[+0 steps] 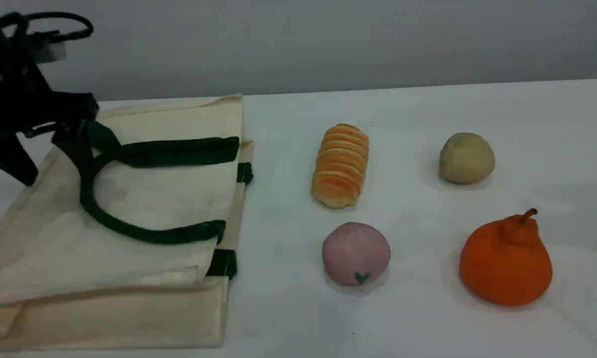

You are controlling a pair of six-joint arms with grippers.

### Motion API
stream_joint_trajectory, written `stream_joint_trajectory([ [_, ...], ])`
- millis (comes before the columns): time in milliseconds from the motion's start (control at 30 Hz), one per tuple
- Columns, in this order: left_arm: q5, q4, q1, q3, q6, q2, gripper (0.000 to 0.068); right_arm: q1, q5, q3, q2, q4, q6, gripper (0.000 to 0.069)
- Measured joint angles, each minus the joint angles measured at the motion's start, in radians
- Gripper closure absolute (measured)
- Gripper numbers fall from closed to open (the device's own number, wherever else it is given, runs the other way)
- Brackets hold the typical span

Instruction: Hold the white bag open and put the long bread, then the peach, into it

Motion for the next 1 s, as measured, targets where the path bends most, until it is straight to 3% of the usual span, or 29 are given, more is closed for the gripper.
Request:
stream_joint_trajectory([
  [733,-0.106,-0.025,-0.033,-0.023,0.002,0.119,0.0117,-0.002,-0.007,0.000,-0.001,-0.006,-0.007,0.0104],
  [867,-0.108,-0.025,-0.033,-0.023,0.002,0.131,0.0227,-0.002,-0.007,0.000,-0.001,-0.006,-0.007,0.0104],
  [1000,-0.106,-0.025,-0.033,-0.023,0.015,0.135,0.0445,-0.002,-0.007,0.000,-0.001,-0.006,-0.007,0.0104],
])
